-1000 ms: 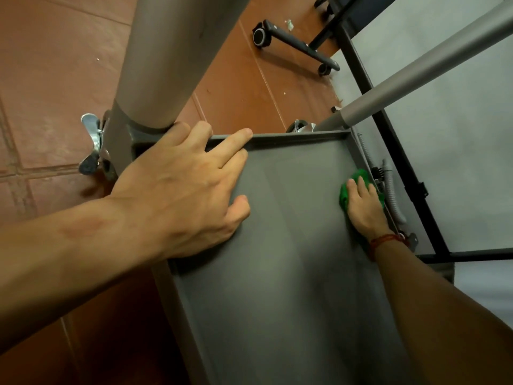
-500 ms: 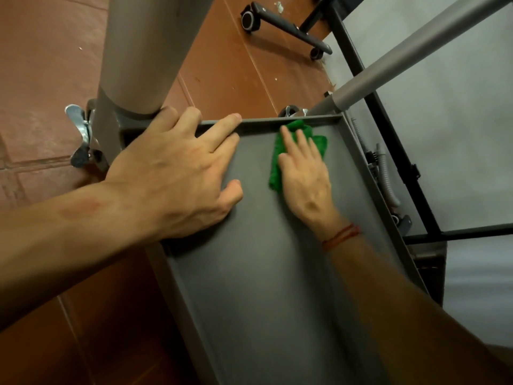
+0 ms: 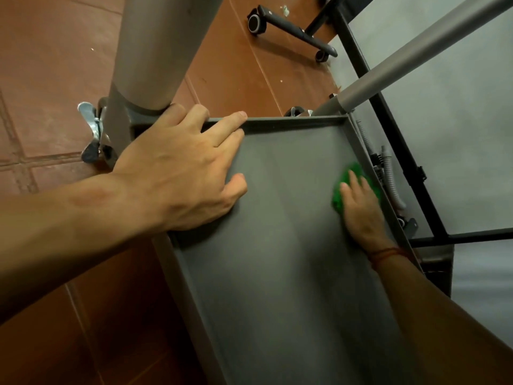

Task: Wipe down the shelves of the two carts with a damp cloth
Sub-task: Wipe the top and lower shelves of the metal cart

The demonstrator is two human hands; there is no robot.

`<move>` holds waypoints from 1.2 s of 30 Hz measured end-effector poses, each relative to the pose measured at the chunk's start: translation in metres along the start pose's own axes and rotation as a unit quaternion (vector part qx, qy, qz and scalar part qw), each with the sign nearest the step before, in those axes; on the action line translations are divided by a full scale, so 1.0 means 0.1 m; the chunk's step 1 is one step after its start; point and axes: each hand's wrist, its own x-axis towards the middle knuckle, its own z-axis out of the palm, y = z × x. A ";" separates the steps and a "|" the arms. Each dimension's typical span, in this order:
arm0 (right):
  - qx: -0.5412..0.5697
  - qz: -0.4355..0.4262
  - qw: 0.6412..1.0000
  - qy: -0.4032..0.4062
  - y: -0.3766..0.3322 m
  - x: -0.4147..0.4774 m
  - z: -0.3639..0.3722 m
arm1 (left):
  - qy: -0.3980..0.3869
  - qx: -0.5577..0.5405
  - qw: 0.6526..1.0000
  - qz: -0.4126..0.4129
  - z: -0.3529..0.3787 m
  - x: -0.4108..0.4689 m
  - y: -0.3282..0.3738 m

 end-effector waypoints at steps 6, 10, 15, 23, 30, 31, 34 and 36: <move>-0.066 0.144 0.986 -0.046 0.80 -0.23 0.07 | 0.003 0.018 1.000 0.001 0.03 0.03 0.01; -0.062 0.100 0.993 -0.027 0.53 -0.16 0.09 | 0.012 0.030 0.999 0.015 0.05 0.04 0.02; -0.050 -0.075 0.996 0.023 -0.22 -0.38 0.11 | 0.035 0.020 0.999 0.035 0.08 0.06 0.01; 0.038 -0.136 0.990 0.005 -0.26 -0.56 0.01 | 0.054 0.042 0.997 0.037 0.11 0.04 -0.02; 0.003 0.204 0.978 -0.052 1.01 -0.66 0.00 | 0.052 0.032 0.998 0.029 0.10 0.03 -0.01; 0.013 0.224 0.974 -0.038 1.09 -0.72 0.01 | 0.051 0.034 0.998 0.030 0.10 0.04 0.00; -0.009 0.206 0.978 -0.039 1.09 -0.69 0.09 | 0.049 0.039 0.997 0.037 0.09 0.05 0.02; -0.012 0.186 0.982 -0.032 0.97 -0.61 0.14 | 0.049 0.043 0.997 0.039 0.09 0.07 0.02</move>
